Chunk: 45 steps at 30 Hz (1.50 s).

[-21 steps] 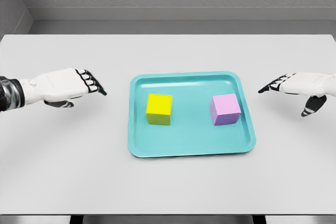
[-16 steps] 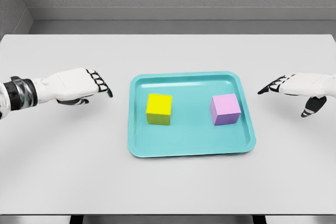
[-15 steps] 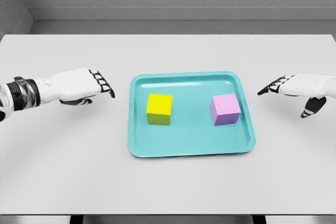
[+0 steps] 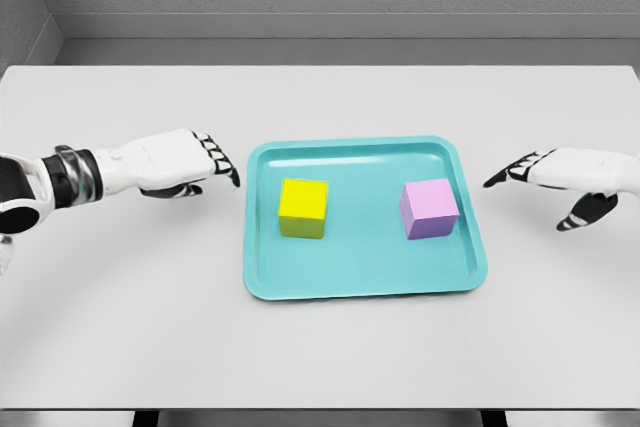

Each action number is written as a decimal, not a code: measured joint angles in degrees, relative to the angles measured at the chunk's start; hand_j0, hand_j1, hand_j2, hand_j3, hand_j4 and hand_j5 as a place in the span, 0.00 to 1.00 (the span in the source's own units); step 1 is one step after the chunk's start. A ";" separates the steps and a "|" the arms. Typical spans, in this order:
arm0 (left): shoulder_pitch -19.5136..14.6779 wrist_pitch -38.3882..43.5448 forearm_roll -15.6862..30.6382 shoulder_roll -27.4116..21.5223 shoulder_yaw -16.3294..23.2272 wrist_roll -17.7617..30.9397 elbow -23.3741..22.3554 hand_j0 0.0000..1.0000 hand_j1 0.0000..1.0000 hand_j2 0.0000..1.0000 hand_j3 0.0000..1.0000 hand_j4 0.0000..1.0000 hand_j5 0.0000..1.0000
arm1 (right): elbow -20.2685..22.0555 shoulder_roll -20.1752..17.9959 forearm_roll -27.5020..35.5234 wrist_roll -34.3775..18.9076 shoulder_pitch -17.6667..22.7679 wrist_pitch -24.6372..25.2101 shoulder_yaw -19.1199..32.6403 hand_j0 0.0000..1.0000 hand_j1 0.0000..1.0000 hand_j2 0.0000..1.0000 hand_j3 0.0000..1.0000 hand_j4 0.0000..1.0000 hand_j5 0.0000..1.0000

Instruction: Push two cubes

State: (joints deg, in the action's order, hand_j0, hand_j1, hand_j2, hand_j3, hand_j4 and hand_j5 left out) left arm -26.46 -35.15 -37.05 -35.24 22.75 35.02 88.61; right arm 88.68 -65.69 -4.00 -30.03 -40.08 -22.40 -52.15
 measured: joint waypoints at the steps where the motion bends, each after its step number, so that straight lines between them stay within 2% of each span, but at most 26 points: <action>1: 0.00 0.00 -0.04 0.68 0.01 0.00 -0.22 0.67 0.67 0.67 0.67 0.67 0.67 | 0.01 -0.05 0.90 0.03 0.00 1.15 0.09 0.88 0.88 0.88 0.88 0.88 0.88; 3: 0.00 0.00 -0.16 2.13 0.03 0.00 -0.67 0.67 0.67 0.67 0.67 0.67 0.67 | 0.03 -0.09 2.45 0.06 0.53 3.36 0.21 0.86 0.86 0.86 0.86 0.86 0.86; 6: 0.00 0.00 -0.31 3.47 0.08 0.00 -2.07 0.67 0.67 0.67 0.67 0.67 0.67 | 0.14 -0.06 3.92 0.10 0.79 5.61 0.27 0.75 0.75 0.75 0.75 0.75 0.75; 9: -0.18 0.00 -0.27 3.92 0.06 0.00 -3.14 0.67 0.67 0.67 0.67 0.67 0.67 | 1.28 -0.18 5.32 0.24 1.67 7.18 0.34 0.69 0.69 0.69 0.69 0.69 0.69; 17: -0.79 -0.01 -0.06 4.21 0.04 0.00 -3.98 0.67 0.67 0.67 0.67 0.67 0.67 | 4.77 -2.50 6.54 2.55 2.72 7.86 0.53 0.66 0.66 0.66 0.66 0.66 0.66; 19: -0.79 -0.01 -0.04 4.33 0.04 0.00 -3.99 0.67 0.67 0.67 0.67 0.67 0.67 | 5.07 -2.47 6.62 2.72 2.73 7.84 0.59 0.61 0.61 0.61 0.61 0.61 0.61; 28: -0.70 -0.01 0.53 4.80 0.76 0.00 -3.00 0.67 0.67 0.67 0.67 0.67 0.67 | 5.86 -0.48 6.70 2.73 3.25 7.70 0.55 0.58 0.58 0.58 0.58 0.58 0.58; 38: 0.61 -0.01 3.05 3.21 1.28 0.00 0.25 0.66 0.66 0.66 0.66 0.66 0.66 | 6.30 1.48 6.69 2.49 3.16 7.21 0.52 0.57 0.57 0.57 0.57 0.57 0.57; 45: 0.35 0.00 2.75 2.88 2.27 0.00 -0.78 0.66 0.66 0.66 0.66 0.66 0.66 | 6.28 1.65 6.68 2.40 3.60 6.91 0.47 0.56 0.56 0.56 0.56 0.56 0.56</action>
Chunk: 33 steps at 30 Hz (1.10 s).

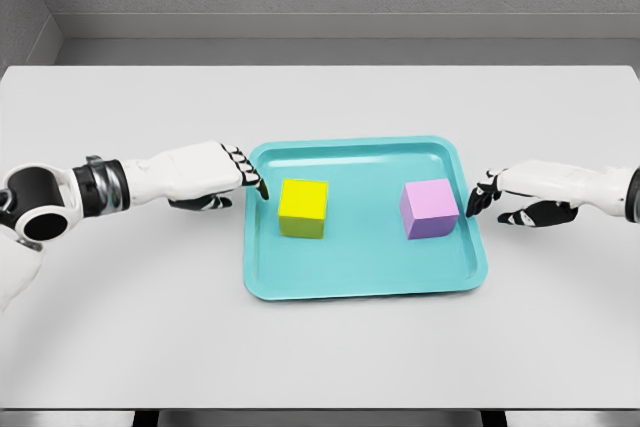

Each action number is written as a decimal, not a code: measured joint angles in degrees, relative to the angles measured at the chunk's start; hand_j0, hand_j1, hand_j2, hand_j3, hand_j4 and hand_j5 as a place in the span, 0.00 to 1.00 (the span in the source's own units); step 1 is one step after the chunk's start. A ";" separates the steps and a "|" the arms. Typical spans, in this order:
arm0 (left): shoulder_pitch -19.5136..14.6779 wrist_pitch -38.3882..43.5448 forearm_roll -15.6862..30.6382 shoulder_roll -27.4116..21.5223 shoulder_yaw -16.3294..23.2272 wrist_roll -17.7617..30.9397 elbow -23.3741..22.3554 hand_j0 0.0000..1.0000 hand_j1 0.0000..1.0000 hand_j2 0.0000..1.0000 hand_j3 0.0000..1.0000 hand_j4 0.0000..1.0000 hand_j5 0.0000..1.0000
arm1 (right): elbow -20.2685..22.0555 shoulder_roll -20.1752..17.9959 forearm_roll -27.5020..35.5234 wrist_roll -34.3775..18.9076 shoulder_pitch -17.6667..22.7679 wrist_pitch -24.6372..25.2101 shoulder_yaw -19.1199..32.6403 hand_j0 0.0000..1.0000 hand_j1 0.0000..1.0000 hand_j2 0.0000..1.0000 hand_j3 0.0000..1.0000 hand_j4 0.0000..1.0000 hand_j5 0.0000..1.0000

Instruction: Push two cubes

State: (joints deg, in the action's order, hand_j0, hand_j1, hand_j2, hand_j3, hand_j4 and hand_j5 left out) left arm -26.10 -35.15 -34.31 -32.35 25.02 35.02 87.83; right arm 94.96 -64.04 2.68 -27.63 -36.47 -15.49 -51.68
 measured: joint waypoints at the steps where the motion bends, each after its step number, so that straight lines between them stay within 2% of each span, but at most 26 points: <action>1: -0.09 0.00 -0.07 0.09 0.12 0.00 -0.48 0.66 0.66 0.66 0.66 0.66 0.66 | -0.03 0.01 0.00 -0.02 0.00 0.07 -0.02 0.56 0.56 0.56 0.56 0.56 0.56; 9: -0.18 -0.01 -0.28 1.31 1.30 0.00 -1.58 0.66 0.66 0.66 0.66 0.66 0.66 | -0.38 1.58 -0.05 -0.12 -0.18 0.75 -0.31 0.56 0.56 0.56 0.56 0.56 0.56; 33: -0.88 -0.01 -0.06 2.26 2.87 0.00 0.09 0.66 0.66 0.66 0.66 0.66 0.66 | -0.76 3.60 -0.32 -0.54 -0.44 0.91 -0.26 0.54 0.54 0.54 0.54 0.54 0.54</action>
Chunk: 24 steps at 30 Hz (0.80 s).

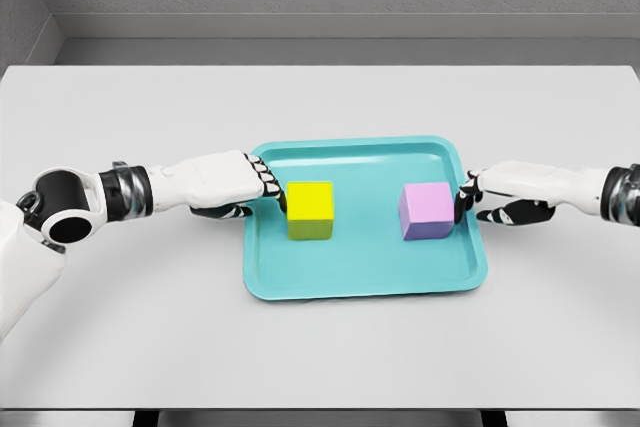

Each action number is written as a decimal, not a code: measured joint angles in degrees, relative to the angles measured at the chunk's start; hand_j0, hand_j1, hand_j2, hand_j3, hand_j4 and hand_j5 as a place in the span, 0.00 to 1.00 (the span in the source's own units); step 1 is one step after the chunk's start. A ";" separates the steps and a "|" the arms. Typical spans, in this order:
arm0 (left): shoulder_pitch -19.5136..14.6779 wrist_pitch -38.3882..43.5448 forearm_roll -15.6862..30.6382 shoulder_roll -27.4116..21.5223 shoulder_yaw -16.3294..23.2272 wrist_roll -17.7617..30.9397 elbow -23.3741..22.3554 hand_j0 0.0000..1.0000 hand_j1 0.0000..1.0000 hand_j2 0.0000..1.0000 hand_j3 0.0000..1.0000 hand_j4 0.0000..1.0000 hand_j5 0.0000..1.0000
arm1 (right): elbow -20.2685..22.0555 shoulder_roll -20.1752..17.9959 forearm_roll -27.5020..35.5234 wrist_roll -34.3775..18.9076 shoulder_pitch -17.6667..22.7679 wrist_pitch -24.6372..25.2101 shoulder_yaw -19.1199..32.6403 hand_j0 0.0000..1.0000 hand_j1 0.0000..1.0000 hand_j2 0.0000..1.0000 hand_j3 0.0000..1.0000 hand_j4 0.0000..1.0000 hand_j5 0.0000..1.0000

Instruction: Push two cubes

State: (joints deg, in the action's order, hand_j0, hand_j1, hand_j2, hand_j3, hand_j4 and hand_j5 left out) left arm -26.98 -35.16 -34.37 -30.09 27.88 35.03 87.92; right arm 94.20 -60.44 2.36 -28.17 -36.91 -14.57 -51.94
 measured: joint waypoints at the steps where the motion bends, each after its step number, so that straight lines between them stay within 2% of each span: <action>1: 0.00 0.00 0.00 0.04 0.00 0.00 0.03 0.66 0.66 0.66 0.66 0.66 0.66 | 0.00 -0.04 -0.01 -0.08 0.00 -0.11 0.03 0.54 0.54 0.54 0.54 0.54 0.54; 16: -0.18 -0.01 -0.08 1.25 0.62 0.00 0.77 0.65 0.65 0.65 0.65 0.65 0.65 | -0.59 -2.15 -0.17 -0.52 -0.18 -2.55 0.20 0.54 0.54 0.54 0.54 0.54 0.54; 24: -0.35 -0.01 -0.56 2.43 0.78 0.00 0.76 0.65 0.65 0.65 0.65 0.65 0.65 | -2.61 -1.28 -3.07 -1.47 -0.18 -1.64 0.30 0.50 0.50 0.50 0.50 0.50 0.50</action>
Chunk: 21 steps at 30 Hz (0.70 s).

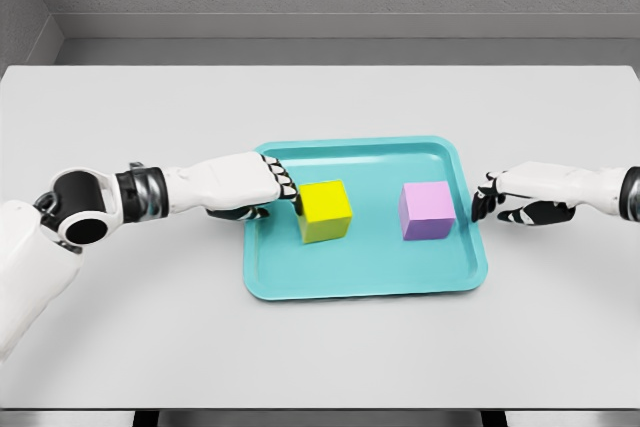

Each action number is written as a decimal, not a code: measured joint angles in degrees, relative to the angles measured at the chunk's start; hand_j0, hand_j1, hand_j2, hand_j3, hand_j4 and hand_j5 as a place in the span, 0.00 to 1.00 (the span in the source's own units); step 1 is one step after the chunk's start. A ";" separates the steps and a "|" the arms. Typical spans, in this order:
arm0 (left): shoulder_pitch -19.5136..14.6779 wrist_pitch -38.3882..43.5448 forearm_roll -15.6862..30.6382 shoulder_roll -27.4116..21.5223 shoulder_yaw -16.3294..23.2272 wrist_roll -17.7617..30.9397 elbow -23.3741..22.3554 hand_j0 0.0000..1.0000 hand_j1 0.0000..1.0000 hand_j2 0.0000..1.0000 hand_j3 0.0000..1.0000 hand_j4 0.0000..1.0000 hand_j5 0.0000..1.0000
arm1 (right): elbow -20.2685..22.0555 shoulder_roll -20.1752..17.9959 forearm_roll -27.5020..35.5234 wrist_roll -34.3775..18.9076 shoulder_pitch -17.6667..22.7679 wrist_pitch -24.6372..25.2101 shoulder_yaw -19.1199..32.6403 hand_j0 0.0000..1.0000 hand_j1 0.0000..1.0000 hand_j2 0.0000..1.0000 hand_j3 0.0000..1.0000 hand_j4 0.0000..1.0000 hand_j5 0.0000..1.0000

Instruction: Push two cubes

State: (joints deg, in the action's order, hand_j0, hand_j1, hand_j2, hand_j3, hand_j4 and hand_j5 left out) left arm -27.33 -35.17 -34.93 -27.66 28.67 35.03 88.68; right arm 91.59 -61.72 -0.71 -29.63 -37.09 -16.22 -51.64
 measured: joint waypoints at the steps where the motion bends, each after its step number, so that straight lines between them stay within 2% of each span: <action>1: 0.09 0.00 -0.18 0.28 0.02 0.00 -0.02 0.65 0.65 0.65 0.65 0.65 0.65 | -0.06 0.24 -0.32 -0.03 -0.09 0.28 0.01 0.50 0.50 0.50 0.50 0.50 0.50; 11: -0.62 0.00 -0.54 1.17 1.13 0.00 0.00 0.65 0.65 0.65 0.65 0.65 0.65 | -0.01 2.48 -1.29 -0.57 -0.35 1.43 0.04 0.50 0.50 0.50 0.50 0.50 0.50; 21: -0.35 0.01 0.71 -1.02 0.63 0.00 0.64 0.64 0.64 0.64 0.64 0.64 0.64 | 0.22 4.31 -1.16 -1.18 -0.79 1.51 0.28 0.49 0.49 0.49 0.49 0.49 0.49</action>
State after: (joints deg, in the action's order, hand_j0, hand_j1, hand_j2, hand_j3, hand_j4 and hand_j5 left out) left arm -27.69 -35.16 -34.23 -28.68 29.30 35.02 89.33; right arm 91.81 -57.41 -1.88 -30.81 -37.88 -14.71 -51.36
